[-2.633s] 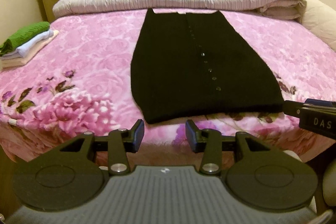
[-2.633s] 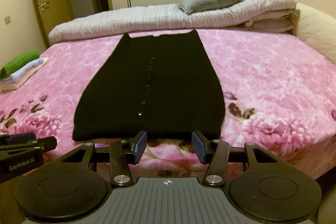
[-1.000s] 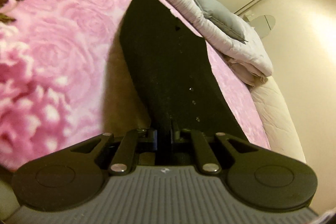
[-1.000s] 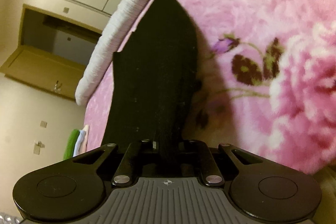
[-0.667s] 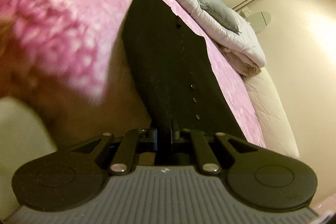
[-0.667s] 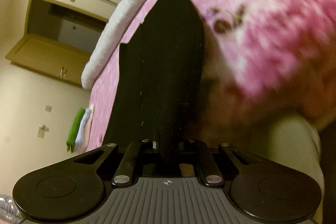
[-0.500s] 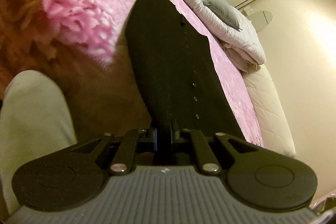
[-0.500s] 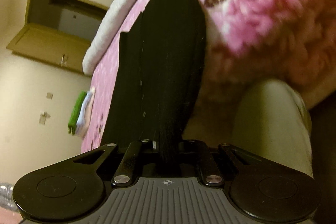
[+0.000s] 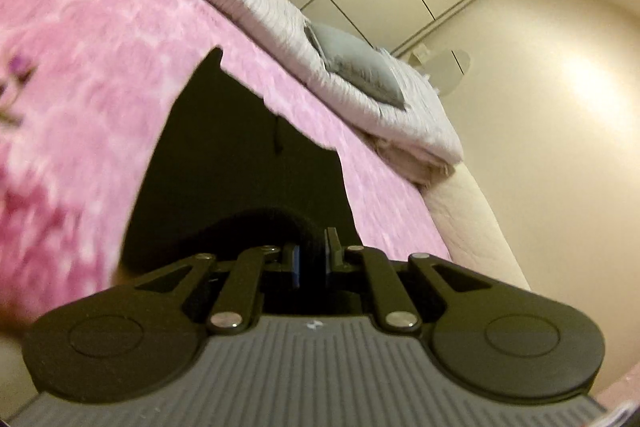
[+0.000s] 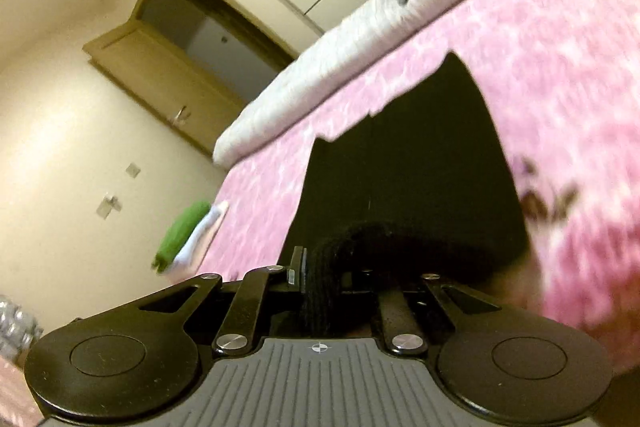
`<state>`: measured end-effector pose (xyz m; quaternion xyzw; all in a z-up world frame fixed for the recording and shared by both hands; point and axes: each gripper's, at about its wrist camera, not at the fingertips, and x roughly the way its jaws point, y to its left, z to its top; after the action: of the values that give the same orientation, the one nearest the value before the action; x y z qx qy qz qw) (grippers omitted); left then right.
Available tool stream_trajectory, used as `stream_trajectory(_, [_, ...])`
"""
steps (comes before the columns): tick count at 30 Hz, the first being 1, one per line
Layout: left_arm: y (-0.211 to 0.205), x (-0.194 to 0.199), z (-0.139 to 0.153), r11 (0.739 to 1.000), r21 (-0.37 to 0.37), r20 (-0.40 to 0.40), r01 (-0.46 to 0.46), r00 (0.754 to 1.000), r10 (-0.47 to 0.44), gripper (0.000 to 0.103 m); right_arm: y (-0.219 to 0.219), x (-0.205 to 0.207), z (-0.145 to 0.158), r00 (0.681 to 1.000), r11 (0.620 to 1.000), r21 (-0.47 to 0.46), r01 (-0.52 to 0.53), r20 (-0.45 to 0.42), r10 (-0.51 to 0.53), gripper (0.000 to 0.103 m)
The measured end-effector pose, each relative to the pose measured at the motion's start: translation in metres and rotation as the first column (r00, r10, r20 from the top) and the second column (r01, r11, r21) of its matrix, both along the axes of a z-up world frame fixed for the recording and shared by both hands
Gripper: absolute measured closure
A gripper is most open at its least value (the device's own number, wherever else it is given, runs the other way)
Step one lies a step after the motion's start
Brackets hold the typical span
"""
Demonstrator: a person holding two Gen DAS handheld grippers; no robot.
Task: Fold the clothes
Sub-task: 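Lift the hem end and fold it toward the collar with both grippers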
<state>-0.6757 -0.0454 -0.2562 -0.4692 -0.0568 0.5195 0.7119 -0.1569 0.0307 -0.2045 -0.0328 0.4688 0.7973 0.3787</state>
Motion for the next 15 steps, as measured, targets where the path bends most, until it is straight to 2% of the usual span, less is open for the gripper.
stream_trajectory(2, [0.037,-0.001,-0.006,1.000,-0.026,-0.009,-0.015,1.000,0.014,0.094,0.032,-0.008,-0.004,0.999,0.999,-0.016,0.032,0.007,-0.032,0.092])
stream_trajectory(5, [0.095,-0.005,-0.025,0.994,-0.101,-0.026,-0.048,0.999,0.045,0.092,0.087,-0.014,-0.028,0.995,0.988,-0.116,0.098,0.008,-0.098,0.091])
stream_trajectory(7, [0.124,-0.007,-0.040,0.983,-0.170,-0.057,-0.071,0.996,0.062,0.090,0.120,-0.017,-0.049,0.988,0.968,-0.199,0.155,0.016,-0.155,0.075])
stream_trajectory(8, [0.135,-0.008,-0.047,0.975,-0.211,-0.067,-0.072,0.996,0.059,0.088,0.129,-0.015,-0.056,0.980,0.957,-0.215,0.197,0.031,-0.195,0.057])
stream_trajectory(9, [0.142,-0.008,-0.054,0.969,-0.240,-0.066,-0.067,0.996,0.052,0.088,0.135,-0.012,-0.061,0.971,0.946,-0.217,0.241,0.047,-0.236,0.044])
stream_trajectory(12, [0.141,-0.009,-0.065,0.974,-0.220,-0.081,-0.059,0.996,0.042,0.083,0.137,-0.001,-0.068,0.963,0.945,-0.184,0.270,0.029,-0.270,0.038])
stream_trajectory(15, [0.134,-0.013,-0.070,0.974,-0.210,-0.151,-0.091,0.987,0.059,0.073,0.131,0.003,-0.074,0.965,0.955,-0.152,0.255,0.097,-0.242,0.038])
